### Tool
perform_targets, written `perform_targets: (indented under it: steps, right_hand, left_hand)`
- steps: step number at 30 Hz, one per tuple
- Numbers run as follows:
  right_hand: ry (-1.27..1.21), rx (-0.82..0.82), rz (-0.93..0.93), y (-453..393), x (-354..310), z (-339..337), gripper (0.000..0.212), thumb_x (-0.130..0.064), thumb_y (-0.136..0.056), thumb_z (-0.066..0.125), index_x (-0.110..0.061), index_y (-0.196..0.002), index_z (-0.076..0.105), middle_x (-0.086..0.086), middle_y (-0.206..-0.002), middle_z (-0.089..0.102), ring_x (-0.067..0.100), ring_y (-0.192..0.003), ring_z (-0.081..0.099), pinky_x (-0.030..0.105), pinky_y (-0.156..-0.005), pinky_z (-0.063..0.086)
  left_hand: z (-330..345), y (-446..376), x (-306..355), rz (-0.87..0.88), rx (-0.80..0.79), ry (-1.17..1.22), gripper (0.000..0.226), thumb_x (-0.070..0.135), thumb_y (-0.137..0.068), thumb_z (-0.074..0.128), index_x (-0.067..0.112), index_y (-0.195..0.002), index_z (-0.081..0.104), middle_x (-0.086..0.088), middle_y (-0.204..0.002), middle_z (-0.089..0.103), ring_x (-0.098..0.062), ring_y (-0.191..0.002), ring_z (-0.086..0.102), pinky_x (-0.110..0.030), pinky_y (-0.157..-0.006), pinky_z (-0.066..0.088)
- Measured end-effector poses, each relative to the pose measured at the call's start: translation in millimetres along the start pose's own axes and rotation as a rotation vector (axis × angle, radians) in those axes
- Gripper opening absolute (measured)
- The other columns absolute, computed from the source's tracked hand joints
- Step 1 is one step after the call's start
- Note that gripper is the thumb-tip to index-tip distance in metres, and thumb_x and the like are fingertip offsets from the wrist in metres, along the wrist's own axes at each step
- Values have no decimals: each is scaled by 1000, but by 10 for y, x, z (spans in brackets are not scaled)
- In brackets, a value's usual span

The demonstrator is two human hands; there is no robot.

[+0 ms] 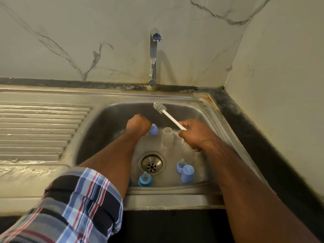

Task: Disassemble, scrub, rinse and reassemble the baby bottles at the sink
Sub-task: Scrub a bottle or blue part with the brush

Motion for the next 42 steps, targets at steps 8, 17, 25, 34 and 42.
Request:
perform_targets:
  steps: [8, 17, 25, 34, 42]
  right_hand:
    - [-184, 61, -97, 40, -148, -46, 29, -33, -103, 49, -31, -128, 62, 3, -70, 60, 14, -52, 49, 29, -50, 42]
    - [53, 38, -339, 161, -433, 196, 37, -35, -99, 57, -44, -135, 57, -28, -92, 62, -5, -81, 56, 24, -84, 47]
    - [253, 74, -324, 189, -460, 210, 40, -37, -100, 52, -47, -139, 52, -15, -108, 70, 0, -78, 60, 20, -72, 47]
    - [619, 187, -372, 254, -691, 217, 45, -42, -107, 34, -48, -151, 28, -10, -99, 49, 10, -83, 51, 29, -72, 45]
    - [710, 196, -326, 282, -683, 267, 46, -39, -107, 33, -49, -151, 22, -6, -95, 44, 16, -78, 55, 37, -70, 54]
  left_hand:
    - [-473, 309, -17, -194, -83, 1172, 22, 13, -96, 47, 4, -114, 55, -22, -108, 64, -38, -95, 70, -46, -75, 62]
    - [-676, 431, -496, -300, -133, 1568, 33, 18, -106, 49, -5, -129, 55, -25, -109, 66, -33, -86, 71, -33, -56, 62]
    - [-597, 280, -475, -265, -188, 1370, 40, 39, -99, 62, 3, -116, 67, -17, -102, 75, -26, -87, 74, -33, -63, 61]
    - [-600, 252, -510, -257, -79, 1317, 44, 47, -95, 64, 6, -109, 68, -13, -97, 76, -24, -90, 74, -33, -71, 59]
    - [-557, 249, -476, -231, -99, 1234, 44, 46, -93, 68, 5, -109, 69, -13, -94, 76, -22, -83, 74, -31, -66, 60]
Point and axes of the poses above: each hand's wrist, its own y-axis away from the middle knuckle, its own z-axis out of the palm, x = y × z, the point moved 7 cm from there along -y, towards the middle knuckle
